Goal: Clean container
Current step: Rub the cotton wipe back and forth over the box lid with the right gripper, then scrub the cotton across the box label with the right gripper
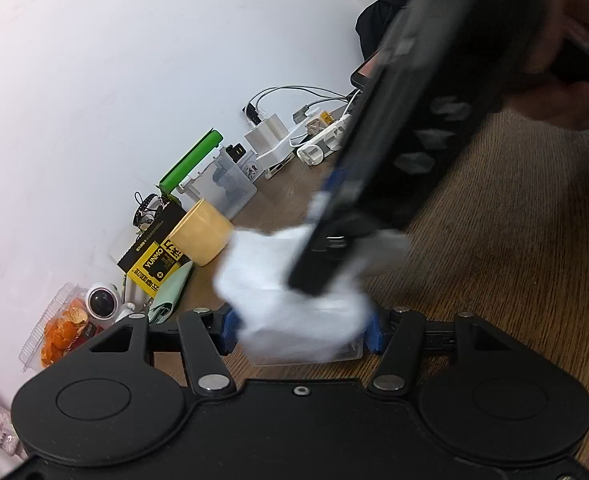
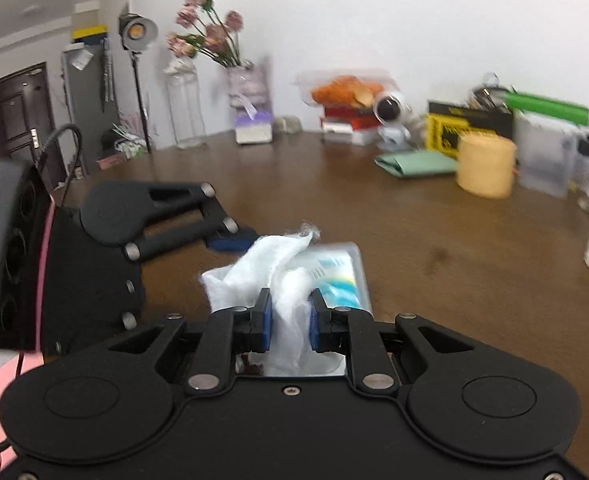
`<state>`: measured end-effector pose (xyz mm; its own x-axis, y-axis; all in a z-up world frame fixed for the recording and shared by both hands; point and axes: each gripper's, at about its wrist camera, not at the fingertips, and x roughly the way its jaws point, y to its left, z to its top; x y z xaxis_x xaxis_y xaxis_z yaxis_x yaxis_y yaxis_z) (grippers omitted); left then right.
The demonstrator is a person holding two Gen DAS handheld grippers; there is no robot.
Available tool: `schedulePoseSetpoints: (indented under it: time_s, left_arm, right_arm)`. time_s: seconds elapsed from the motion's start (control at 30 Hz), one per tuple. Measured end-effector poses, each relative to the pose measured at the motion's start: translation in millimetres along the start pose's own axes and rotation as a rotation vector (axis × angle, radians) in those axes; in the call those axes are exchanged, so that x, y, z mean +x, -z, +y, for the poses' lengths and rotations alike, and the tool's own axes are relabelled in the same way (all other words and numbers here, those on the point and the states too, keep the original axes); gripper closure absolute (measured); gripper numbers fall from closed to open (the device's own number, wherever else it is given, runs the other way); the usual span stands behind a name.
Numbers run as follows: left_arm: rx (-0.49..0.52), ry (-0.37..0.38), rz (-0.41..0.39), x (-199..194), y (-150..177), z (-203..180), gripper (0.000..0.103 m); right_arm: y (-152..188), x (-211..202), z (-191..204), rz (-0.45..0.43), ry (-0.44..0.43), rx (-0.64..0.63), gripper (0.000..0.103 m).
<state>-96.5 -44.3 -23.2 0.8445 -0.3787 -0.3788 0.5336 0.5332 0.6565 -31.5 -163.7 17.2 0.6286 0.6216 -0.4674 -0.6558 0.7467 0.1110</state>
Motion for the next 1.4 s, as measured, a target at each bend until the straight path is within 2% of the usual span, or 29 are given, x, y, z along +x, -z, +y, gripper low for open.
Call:
schedulePoseSetpoints:
  time_s: [0.13,0.27,0.4,0.6,0.7,0.8,1.03,1.13,1.3,1.4]
  left_arm:
    - [0.000,0.000,0.000,0,1,0,0.046]
    - [0.000,0.000,0.000,2,1,4,0.046]
    - [0.000,0.000,0.000,1,1,3,0.046]
    - [0.000,0.000,0.000,0,1,4,0.046]
    - [0.000,0.001,0.000,2,2,5,0.046]
    - [0.000,0.001,0.001,2,1,5,0.046]
    - [0.000,0.000,0.000,2,1,4,0.046]
    - [0.000,0.000,0.001,2,1,4,0.046]
    - [0.000,0.001,0.001,3,1,5,0.046]
    - [0.000,0.001,0.001,3,1,5,0.046]
  right_arm:
    - [-9,9,-13,-0.026,0.088,0.022,0.084]
    - [-3,7,-30,0.000,0.155,0.046,0.084]
    - [13,-3,-36,0.008,0.095,0.082,0.084]
    - [12,-7,-9,-0.023,-0.045,0.003,0.084]
    - [8,-1,-10,-0.043,-0.036,0.019,0.084]
    - [6,0,-20,-0.048,0.017,0.062,0.084]
    - [9,-2,-42,0.002,0.128,0.079,0.084]
    - [12,-5,-40,0.015,0.102,0.073,0.084]
    - [12,-8,-18,0.008,-0.032,0.032,0.084]
    - [8,-5,-11,-0.004,-0.037,0.015,0.084]
